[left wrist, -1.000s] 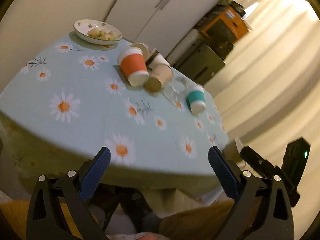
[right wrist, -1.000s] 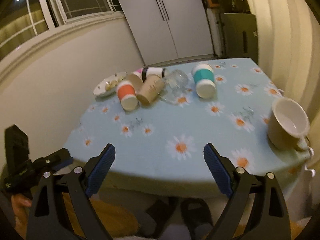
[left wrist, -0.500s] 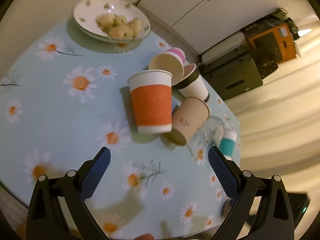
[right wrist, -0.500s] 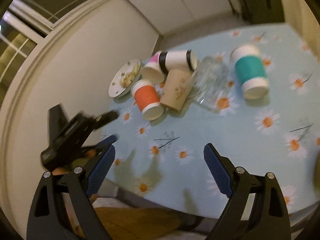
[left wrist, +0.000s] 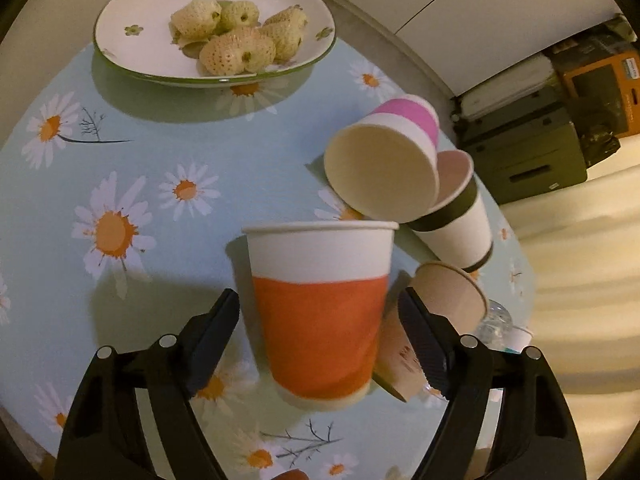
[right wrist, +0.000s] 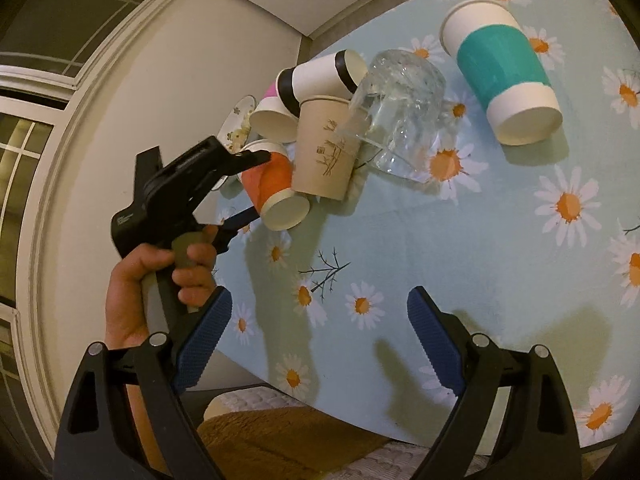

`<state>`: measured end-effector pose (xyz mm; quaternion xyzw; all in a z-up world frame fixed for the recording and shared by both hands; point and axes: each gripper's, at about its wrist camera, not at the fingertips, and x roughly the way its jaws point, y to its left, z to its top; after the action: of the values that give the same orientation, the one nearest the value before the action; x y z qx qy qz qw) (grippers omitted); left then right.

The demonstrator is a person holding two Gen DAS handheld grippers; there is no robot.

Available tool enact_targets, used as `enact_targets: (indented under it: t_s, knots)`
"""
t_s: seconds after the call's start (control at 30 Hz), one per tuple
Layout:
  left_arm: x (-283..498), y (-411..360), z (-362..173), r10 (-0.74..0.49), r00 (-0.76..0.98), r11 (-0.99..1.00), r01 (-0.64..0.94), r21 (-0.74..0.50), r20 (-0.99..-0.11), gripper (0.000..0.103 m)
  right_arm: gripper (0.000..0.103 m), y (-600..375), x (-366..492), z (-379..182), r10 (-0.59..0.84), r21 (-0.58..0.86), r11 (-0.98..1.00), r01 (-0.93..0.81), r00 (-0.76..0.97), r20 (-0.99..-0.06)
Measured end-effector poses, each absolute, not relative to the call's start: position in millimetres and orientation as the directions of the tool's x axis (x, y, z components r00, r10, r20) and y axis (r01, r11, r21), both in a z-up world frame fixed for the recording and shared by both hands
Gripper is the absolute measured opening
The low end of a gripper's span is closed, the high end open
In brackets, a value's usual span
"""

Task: Flip cup upright
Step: 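Close the left gripper around the orange-banded cup's body, then rotate the left gripper to stand the orange-banded cup upright on the table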

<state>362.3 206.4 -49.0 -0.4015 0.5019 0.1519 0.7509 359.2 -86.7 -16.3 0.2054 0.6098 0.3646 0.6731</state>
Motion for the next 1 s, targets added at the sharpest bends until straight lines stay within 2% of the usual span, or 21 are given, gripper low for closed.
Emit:
enact_targets:
  t_s: [0.13,0.57,0.8,1.0]
  knots:
    - [366,211,-55,-0.150,0.438,0.645,-0.636,-0.424,-0.886,0.068,0.089,-88,357,-16,0.747,0.728,0.640,-0.244,-0.021,-0.664]
    - [350,202,-26,-0.141,0.443,0.697,-0.590,-0.406,-0.885,0.066,0.089,-108,360,-18,0.759,0.744,0.629,-0.225,-0.032,-0.651]
    - [325,174,-5,-0.131,0.393,0.780,-0.526,-0.340,-0.910,0.066,0.089,-115,351,-13,0.772,0.760,0.604,-0.239,-0.063,-0.633]
    - [305,138,-10,-0.151,0.342,0.830,-0.465,-0.307,-0.928,0.066,0.089,-128,340,-10,0.745,0.731,0.633,-0.255,-0.054,-0.665]
